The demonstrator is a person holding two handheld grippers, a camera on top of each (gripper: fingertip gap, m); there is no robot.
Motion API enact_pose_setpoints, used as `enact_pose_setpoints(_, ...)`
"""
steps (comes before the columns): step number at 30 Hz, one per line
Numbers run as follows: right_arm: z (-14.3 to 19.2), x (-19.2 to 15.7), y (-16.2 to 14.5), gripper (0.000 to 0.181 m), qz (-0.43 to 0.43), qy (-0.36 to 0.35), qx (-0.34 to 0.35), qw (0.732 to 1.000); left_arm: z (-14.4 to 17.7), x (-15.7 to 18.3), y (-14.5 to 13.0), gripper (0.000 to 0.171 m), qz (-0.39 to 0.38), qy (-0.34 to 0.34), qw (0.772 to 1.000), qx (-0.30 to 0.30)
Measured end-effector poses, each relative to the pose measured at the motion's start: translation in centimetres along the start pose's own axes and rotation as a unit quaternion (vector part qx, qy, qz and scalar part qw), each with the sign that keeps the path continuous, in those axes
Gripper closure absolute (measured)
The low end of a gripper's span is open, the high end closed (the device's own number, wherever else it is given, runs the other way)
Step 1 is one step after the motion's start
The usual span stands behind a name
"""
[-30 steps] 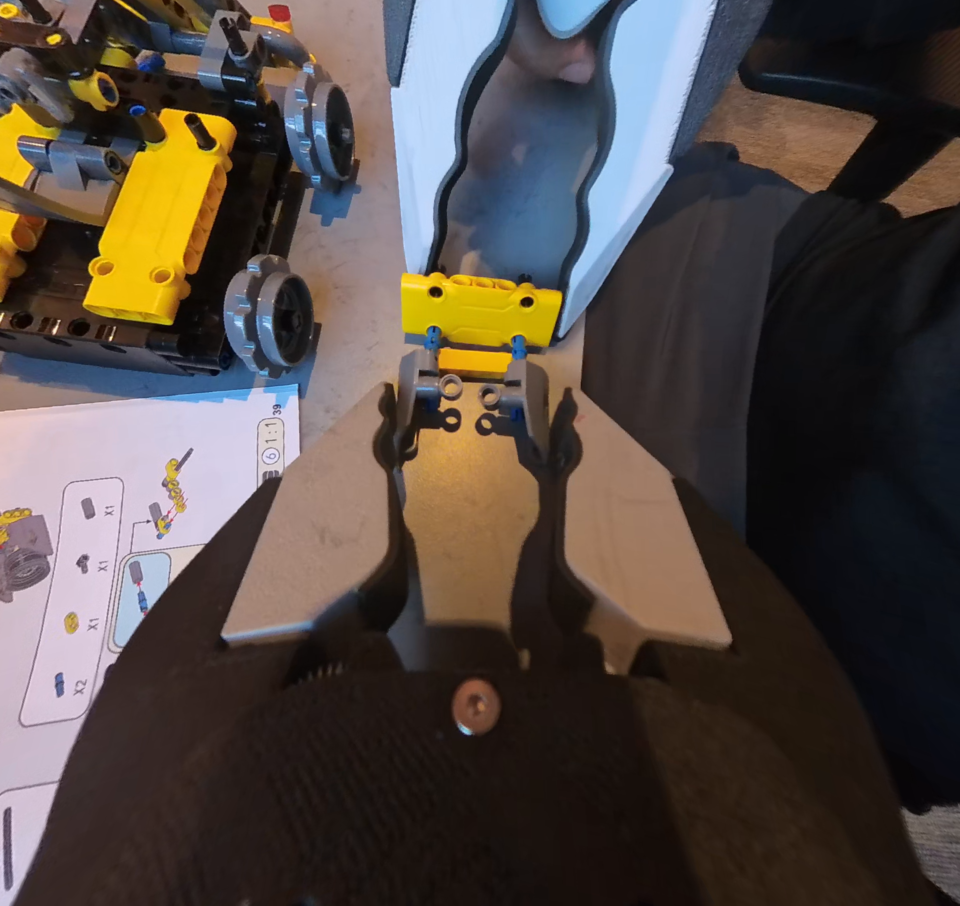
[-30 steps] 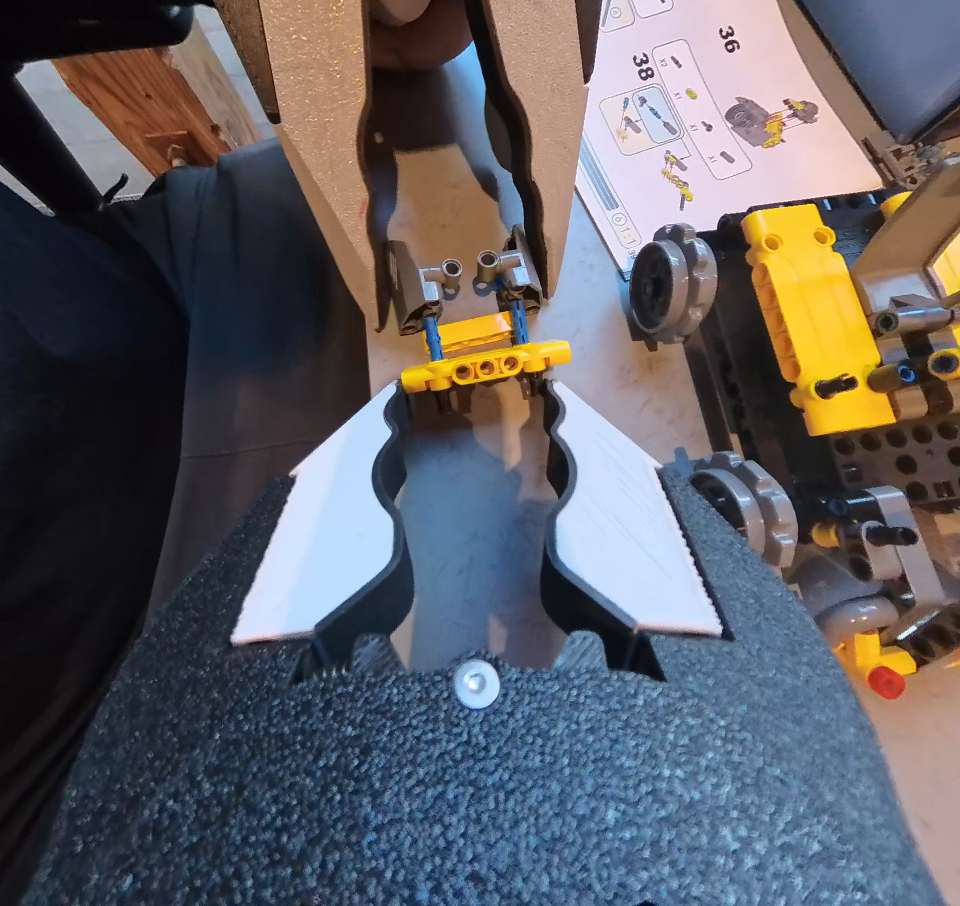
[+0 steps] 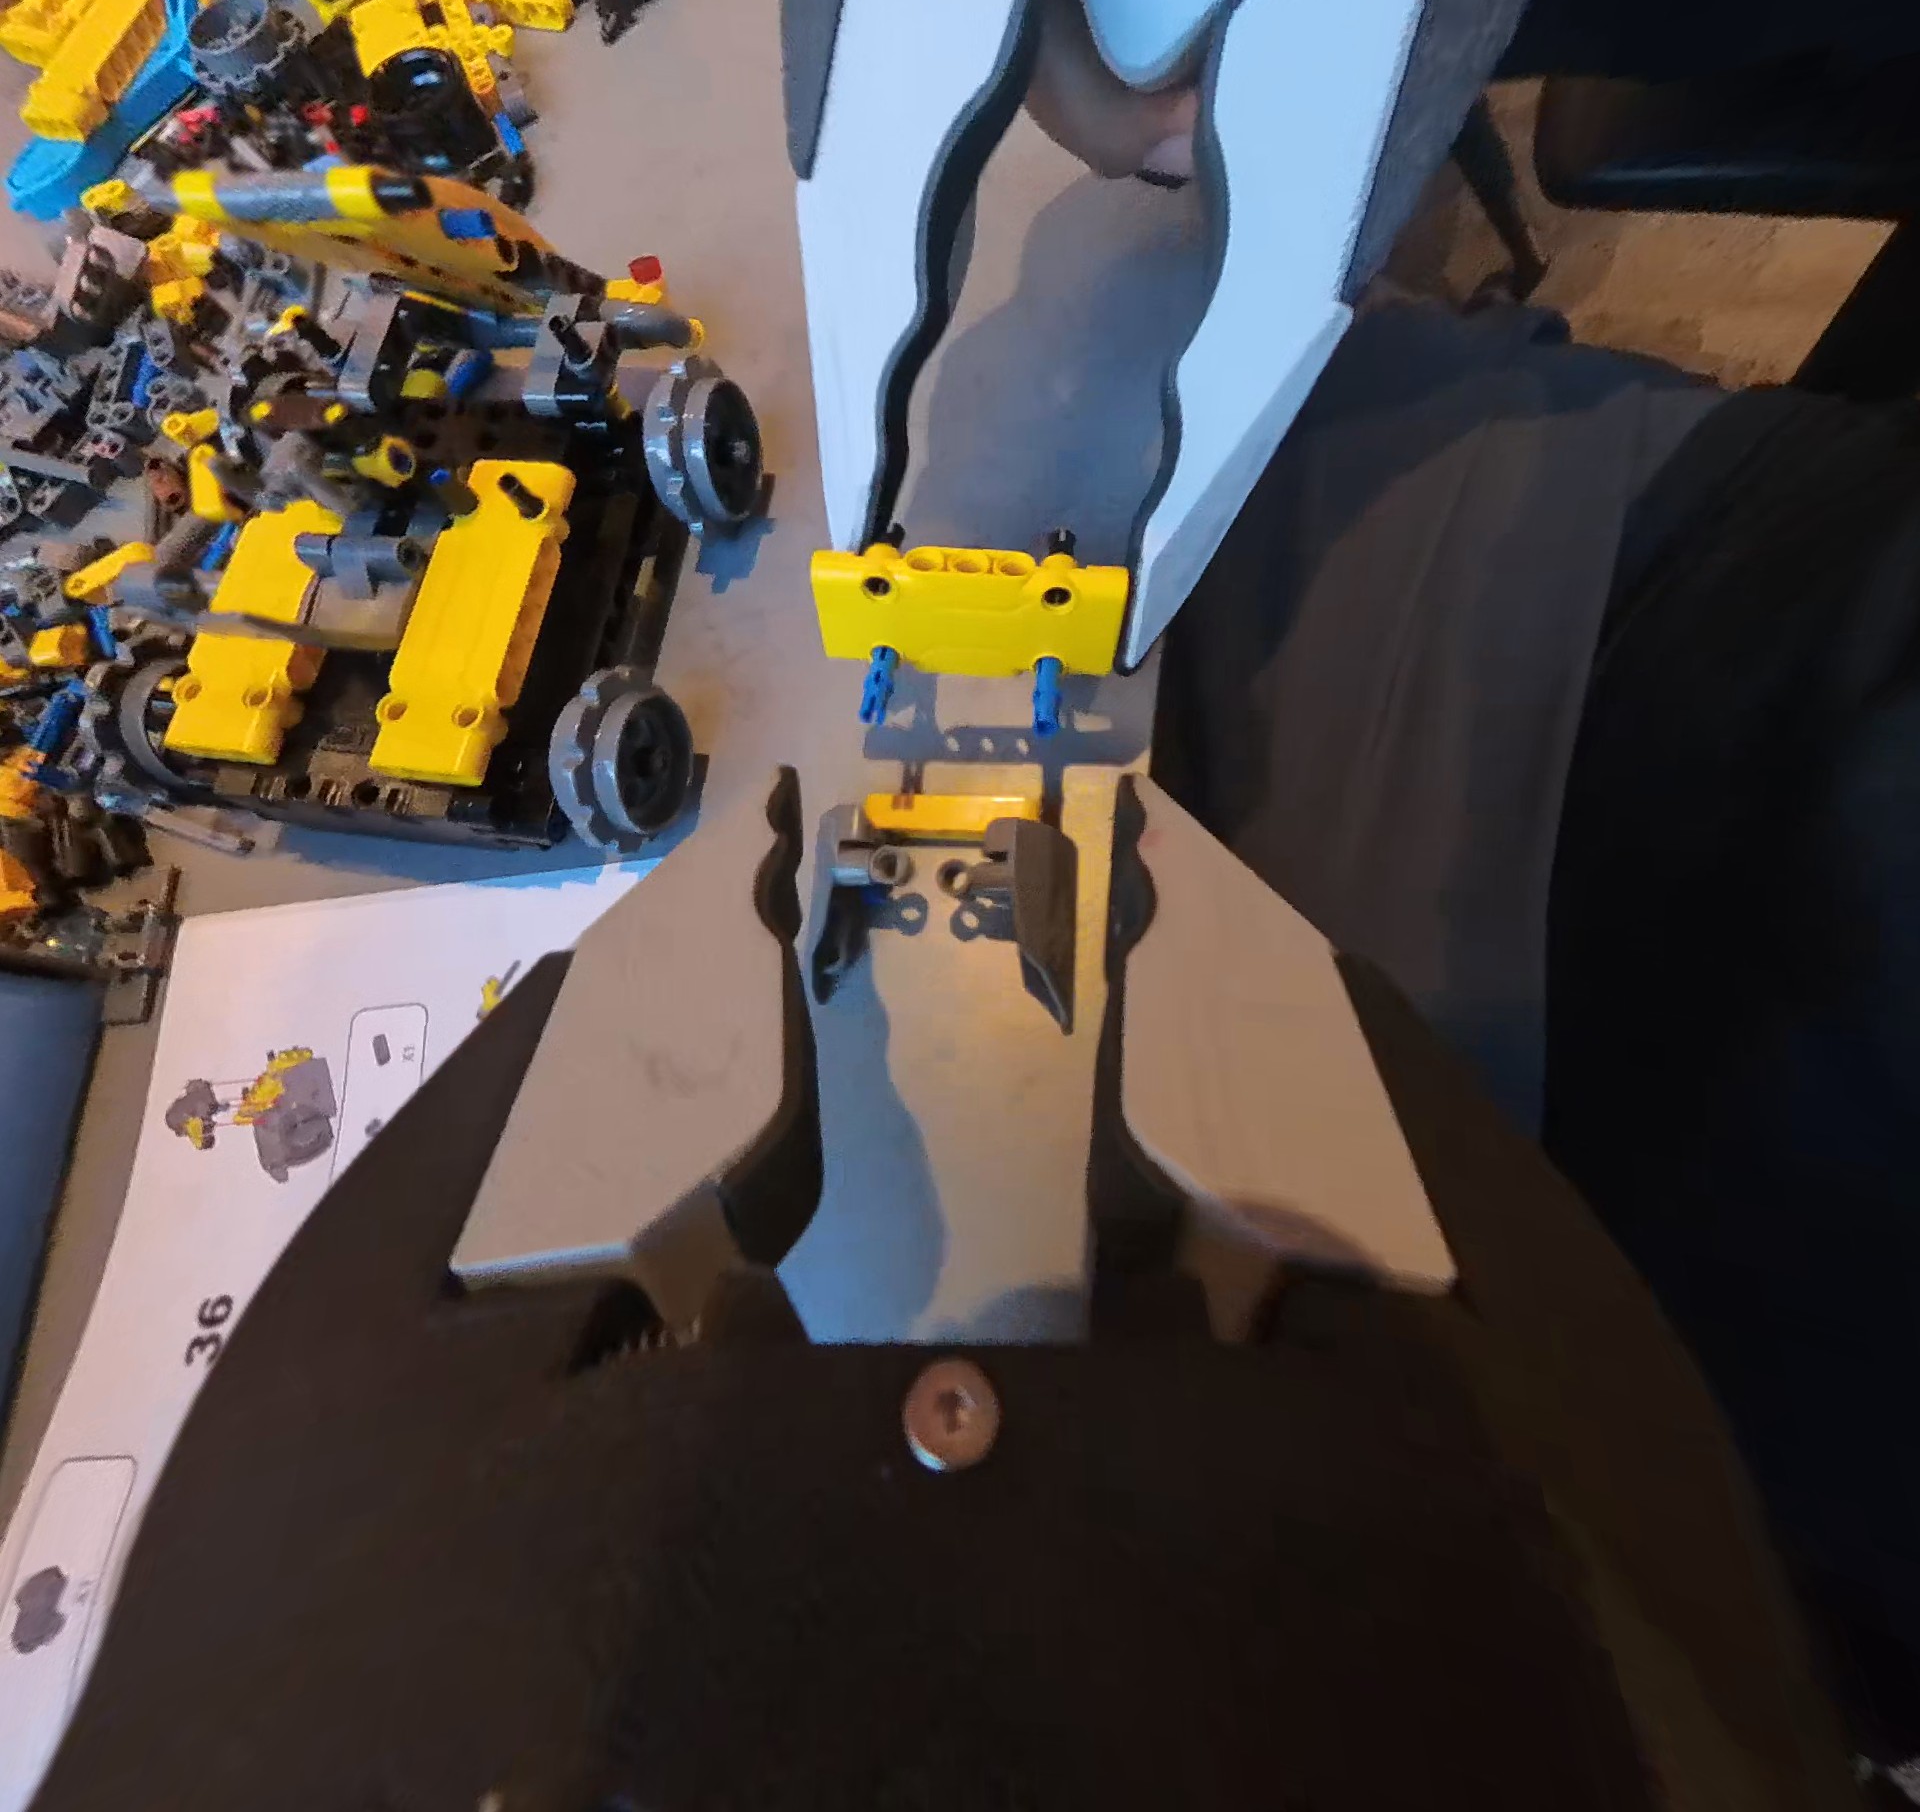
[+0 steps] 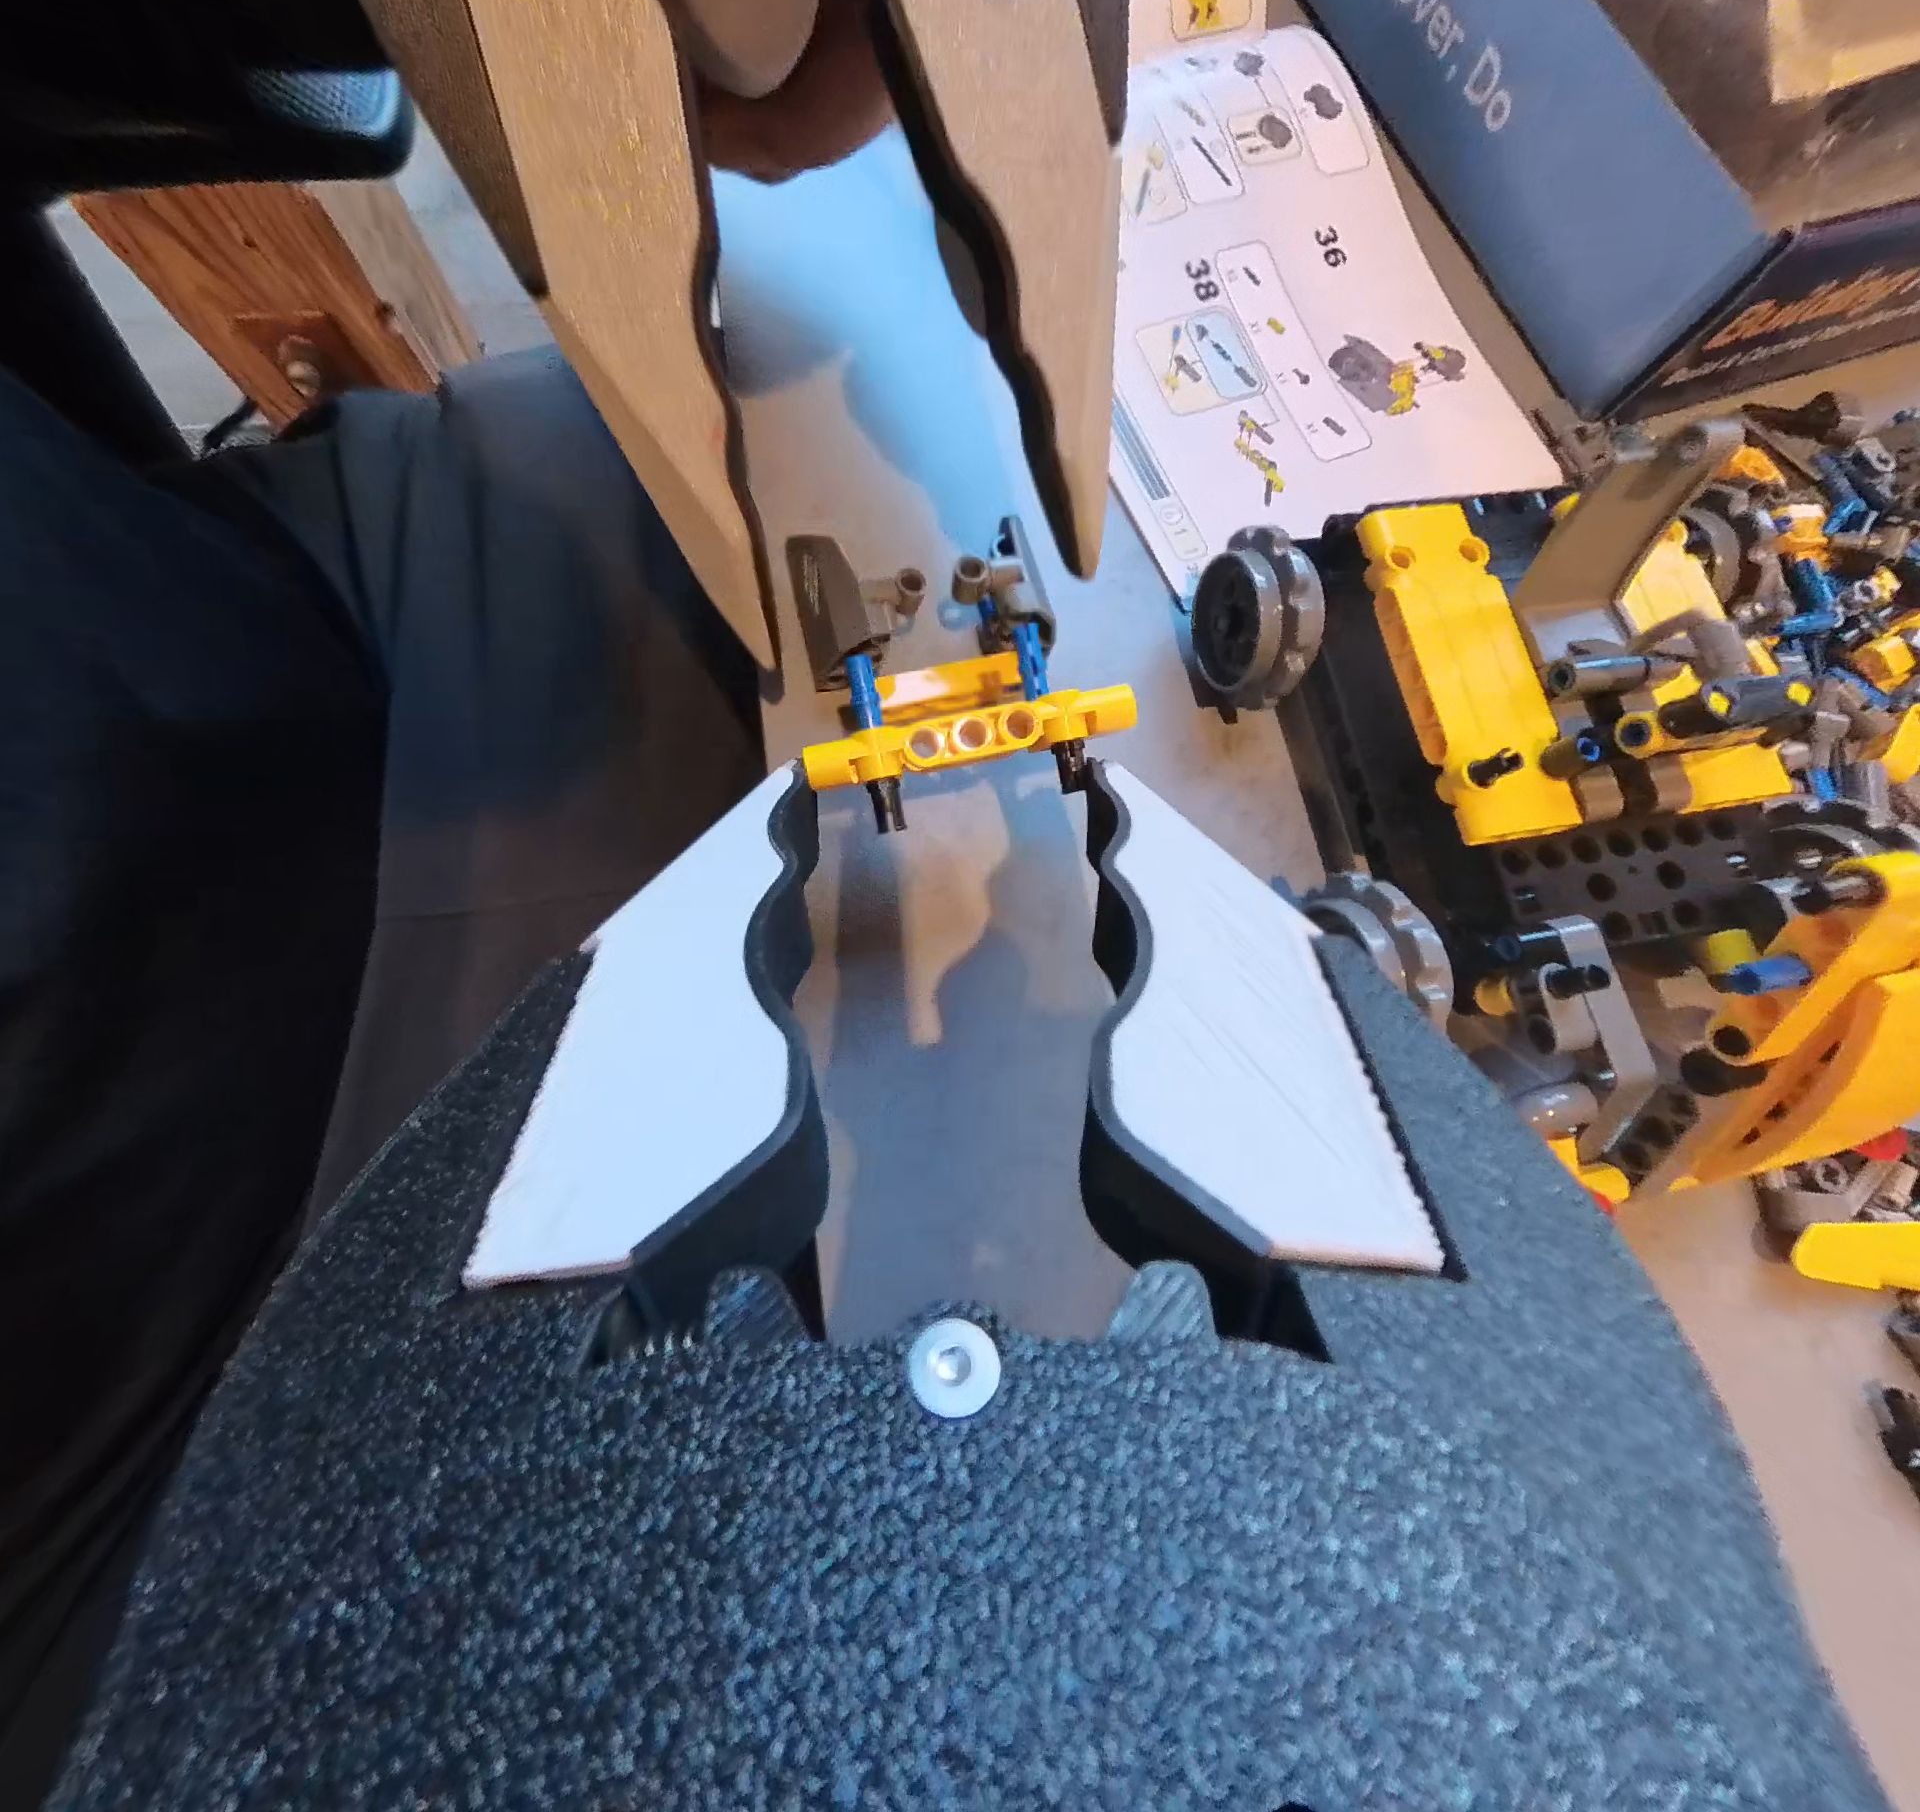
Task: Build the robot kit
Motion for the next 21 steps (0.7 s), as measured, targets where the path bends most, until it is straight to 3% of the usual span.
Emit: enact_pose_setpoints(21,-1.0,-0.8,0.7,0.129,0.043,-0.036,-0.045,0.997,-0.9,0.9,0.1,0.134,-0.039,0.022,0.999,0.001)
Point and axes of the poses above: each gripper's, where its closed fingertips meet, z back along the fingers, y out of its top, x = y × z across the jaws, the point moved 6 cm from there along z, back along the fingers, and after that the axes turned 15 degrees about y, right-handed, at the moved point
